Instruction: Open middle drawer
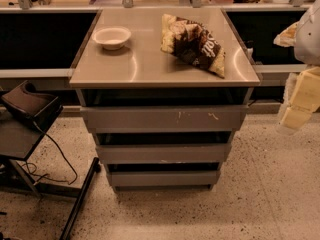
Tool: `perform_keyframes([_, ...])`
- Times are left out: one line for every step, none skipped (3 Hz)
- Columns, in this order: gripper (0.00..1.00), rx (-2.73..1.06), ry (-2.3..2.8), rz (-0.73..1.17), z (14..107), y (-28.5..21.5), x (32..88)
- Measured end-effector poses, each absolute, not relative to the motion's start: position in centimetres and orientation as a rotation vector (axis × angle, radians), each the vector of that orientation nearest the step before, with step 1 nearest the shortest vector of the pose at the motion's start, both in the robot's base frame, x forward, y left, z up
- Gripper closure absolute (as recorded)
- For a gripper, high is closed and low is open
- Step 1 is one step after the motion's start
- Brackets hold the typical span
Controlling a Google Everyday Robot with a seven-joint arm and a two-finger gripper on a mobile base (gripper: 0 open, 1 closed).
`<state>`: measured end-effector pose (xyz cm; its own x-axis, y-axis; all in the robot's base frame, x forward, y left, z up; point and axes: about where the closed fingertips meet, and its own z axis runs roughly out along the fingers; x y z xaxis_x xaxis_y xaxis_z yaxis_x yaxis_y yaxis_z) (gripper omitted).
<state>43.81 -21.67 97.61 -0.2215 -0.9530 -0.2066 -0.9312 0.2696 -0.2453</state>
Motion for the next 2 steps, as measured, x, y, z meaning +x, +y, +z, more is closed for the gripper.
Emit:
perform_keyframes([0.0,-1.725,2.232,-0.098,97.6,-21.7,43.8])
perform_keyframes([0.0,-1.716,2.233,-0.082,96.4,-21.2,43.6])
